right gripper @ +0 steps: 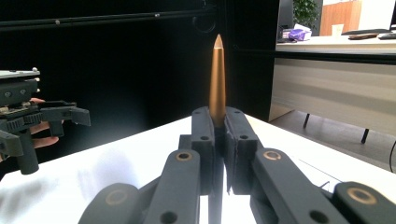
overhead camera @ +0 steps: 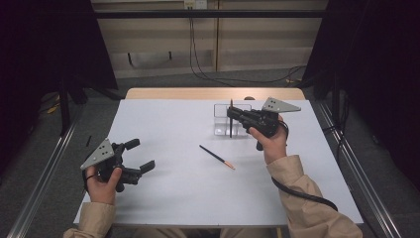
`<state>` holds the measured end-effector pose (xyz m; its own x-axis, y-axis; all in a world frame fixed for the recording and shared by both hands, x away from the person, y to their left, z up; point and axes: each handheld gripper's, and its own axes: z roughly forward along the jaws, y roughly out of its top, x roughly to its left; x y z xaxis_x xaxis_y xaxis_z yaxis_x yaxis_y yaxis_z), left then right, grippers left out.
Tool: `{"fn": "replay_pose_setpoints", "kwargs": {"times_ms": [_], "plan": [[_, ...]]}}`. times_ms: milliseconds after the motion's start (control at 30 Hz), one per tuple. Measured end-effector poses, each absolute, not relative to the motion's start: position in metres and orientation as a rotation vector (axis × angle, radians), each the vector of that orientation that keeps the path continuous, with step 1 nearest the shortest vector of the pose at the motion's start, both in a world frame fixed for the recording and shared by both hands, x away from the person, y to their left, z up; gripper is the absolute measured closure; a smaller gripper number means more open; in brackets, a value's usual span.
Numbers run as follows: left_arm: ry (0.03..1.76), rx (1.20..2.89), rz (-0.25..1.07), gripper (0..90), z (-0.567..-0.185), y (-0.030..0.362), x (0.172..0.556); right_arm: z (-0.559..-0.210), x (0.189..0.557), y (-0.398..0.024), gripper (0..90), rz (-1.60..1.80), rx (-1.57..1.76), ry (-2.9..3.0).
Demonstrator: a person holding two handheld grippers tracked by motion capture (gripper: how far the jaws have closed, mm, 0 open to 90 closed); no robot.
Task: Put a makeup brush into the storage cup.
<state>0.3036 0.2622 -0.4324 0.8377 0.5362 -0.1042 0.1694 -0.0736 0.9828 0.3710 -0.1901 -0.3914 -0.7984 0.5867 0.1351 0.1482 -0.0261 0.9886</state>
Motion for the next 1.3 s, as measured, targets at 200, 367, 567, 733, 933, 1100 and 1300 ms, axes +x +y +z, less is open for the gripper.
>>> {"fn": "replay_pose_setpoints", "kwargs": {"times_ms": [200, 367, 567, 733, 933, 1100, 1300], "plan": [[0.560, 1.638, 0.324, 0.1, -0.433, 0.261, 0.304, -0.390, 0.374, -0.191, 83.6, 1.884, 0.775, 1.920], [0.557, 1.643, 0.320, 0.2, -0.433, 0.260, 0.304, -0.388, 0.378, -0.194, 83.6, 1.878, 0.781, 1.904], [0.550, 1.646, 0.316, 0.3, -0.433, 0.259, 0.304, -0.387, 0.381, -0.196, 83.6, 1.873, 0.786, 1.892], [0.546, 1.645, 0.315, 0.4, -0.433, 0.259, 0.305, -0.385, 0.384, -0.197, 83.6, 1.870, 0.793, 1.883], [0.544, 1.651, 0.314, 0.4, -0.433, 0.258, 0.305, -0.382, 0.389, -0.200, 83.6, 1.865, 0.797, 1.866], [0.545, 1.651, 0.311, 0.4, -0.433, 0.257, 0.305, -0.378, 0.392, -0.201, 83.6, 1.860, 0.790, 1.861], [0.540, 1.654, 0.311, 0.4, -0.434, 0.257, 0.305, -0.375, 0.395, -0.203, 83.6, 1.853, 0.789, 1.850]]}}
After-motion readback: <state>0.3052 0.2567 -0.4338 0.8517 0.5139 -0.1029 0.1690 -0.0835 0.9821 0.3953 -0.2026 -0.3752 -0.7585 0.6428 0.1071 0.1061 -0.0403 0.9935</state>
